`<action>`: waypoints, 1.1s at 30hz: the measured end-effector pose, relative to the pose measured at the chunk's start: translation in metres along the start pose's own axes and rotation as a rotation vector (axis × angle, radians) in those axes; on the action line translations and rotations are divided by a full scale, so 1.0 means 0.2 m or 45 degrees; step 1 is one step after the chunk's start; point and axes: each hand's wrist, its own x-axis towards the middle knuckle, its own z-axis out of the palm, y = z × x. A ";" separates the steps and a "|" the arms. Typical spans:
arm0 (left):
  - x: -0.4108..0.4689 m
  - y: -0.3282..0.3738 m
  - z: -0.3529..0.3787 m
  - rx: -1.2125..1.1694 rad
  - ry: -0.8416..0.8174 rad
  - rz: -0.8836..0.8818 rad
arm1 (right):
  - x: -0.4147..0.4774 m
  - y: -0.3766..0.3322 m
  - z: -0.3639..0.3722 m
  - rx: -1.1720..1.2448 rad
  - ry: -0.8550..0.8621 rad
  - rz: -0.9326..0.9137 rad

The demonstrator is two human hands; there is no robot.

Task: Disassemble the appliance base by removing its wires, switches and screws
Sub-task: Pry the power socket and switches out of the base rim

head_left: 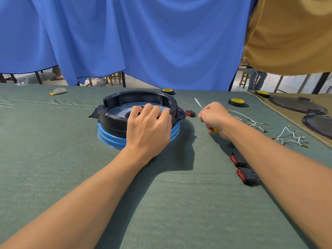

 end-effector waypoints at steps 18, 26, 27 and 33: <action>0.01 0.00 0.01 -0.031 0.045 0.006 | 0.32 0.01 0.12 -0.559 -0.031 -0.354; 0.02 0.00 -0.01 -0.060 -0.030 -0.002 | 0.19 0.04 -0.07 -0.430 -0.104 -0.397; 0.01 0.00 -0.01 -0.066 -0.042 0.001 | 0.16 0.05 -0.11 -0.376 -0.136 -0.399; 0.01 0.03 -0.04 -0.060 -0.101 -0.060 | -0.12 0.16 -0.39 -0.036 -0.398 -0.381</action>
